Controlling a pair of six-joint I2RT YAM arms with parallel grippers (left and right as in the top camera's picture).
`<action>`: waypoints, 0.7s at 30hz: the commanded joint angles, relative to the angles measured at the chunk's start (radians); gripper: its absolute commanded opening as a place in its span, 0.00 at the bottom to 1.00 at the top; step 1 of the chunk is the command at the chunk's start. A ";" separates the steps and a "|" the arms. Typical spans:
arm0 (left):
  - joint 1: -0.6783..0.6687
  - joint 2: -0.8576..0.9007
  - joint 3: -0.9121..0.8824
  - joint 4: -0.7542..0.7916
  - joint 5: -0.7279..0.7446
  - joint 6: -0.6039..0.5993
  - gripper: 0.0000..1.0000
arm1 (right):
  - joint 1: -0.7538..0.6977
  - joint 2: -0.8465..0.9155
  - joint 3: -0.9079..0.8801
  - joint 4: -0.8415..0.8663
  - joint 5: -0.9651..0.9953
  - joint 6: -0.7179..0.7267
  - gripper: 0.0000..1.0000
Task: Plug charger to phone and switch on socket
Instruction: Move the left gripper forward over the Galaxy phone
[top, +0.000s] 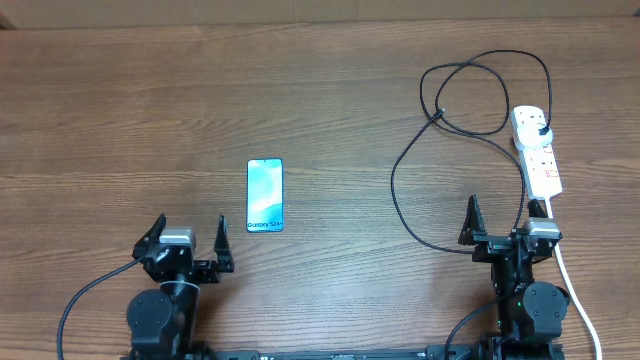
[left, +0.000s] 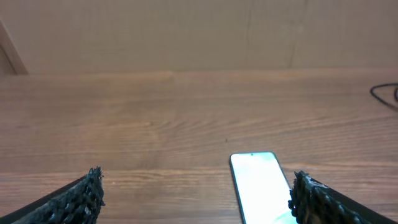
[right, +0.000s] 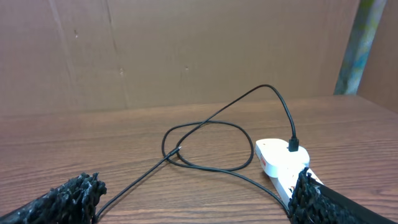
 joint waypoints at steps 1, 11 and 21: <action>-0.002 -0.007 0.070 -0.021 0.017 -0.021 0.99 | 0.006 -0.008 -0.010 0.006 -0.002 -0.002 1.00; -0.002 0.071 0.157 -0.064 0.018 -0.051 1.00 | 0.006 -0.008 -0.010 0.006 -0.002 -0.002 1.00; -0.002 0.382 0.364 -0.111 0.081 -0.050 1.00 | 0.006 -0.008 -0.010 0.006 -0.002 -0.002 1.00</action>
